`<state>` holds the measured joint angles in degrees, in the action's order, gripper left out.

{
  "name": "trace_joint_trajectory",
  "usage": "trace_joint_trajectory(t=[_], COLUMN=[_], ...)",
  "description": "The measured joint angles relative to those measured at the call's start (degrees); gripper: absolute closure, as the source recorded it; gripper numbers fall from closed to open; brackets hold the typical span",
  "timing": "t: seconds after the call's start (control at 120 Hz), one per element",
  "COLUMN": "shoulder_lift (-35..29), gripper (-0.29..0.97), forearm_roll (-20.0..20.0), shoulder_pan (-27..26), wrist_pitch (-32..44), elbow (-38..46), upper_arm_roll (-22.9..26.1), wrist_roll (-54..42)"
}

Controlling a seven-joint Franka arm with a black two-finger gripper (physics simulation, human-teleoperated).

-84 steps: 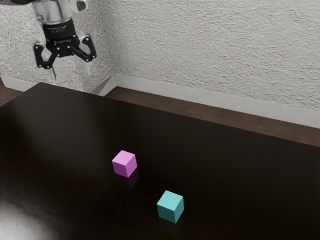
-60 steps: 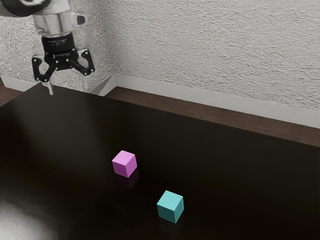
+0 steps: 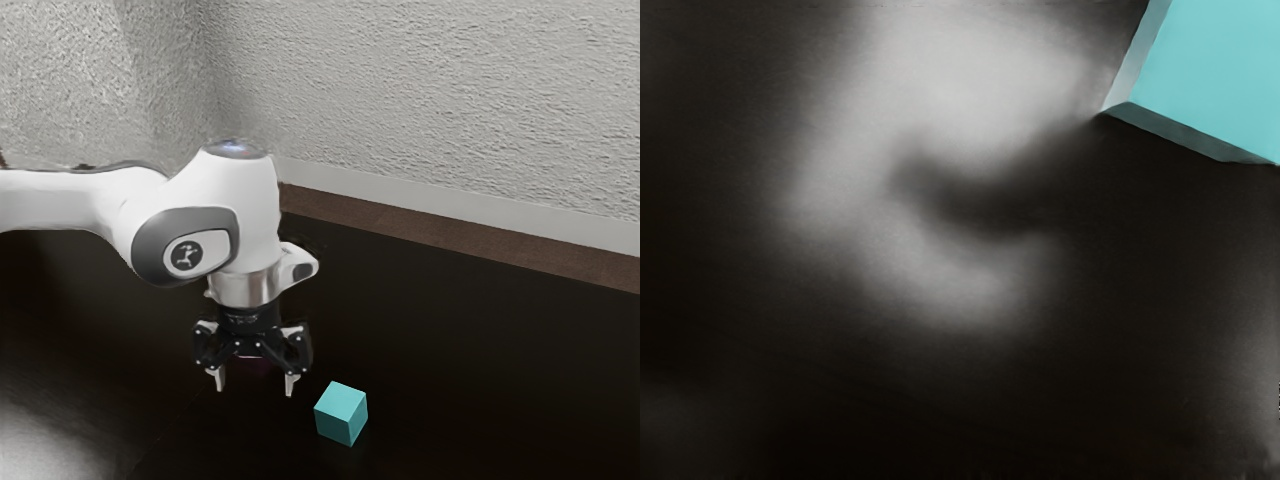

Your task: Pick up the blue block with one arm, and put the blue block on the pink block with one arm

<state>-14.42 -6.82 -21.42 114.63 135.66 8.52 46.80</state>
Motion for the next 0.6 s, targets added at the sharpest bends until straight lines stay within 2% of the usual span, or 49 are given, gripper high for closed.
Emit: trace_joint_trajectory(t=[0.233, 0.325, 0.6], shoulder_lift=[8.7, 12.4, 20.1], gripper=[0.0, 0.0, 0.0], forearm_roll=[-0.9, -1.2, -2.7], shoulder_pan=[-4.7, -4.9, -4.3], wrist_pitch=[13.9, 16.5, 21.3], elbow=[-1.8, -5.0, -7.3], upper_arm_roll=[0.0, 0.0, -0.1], wrist_roll=[-2.9, -4.1, -9.4])
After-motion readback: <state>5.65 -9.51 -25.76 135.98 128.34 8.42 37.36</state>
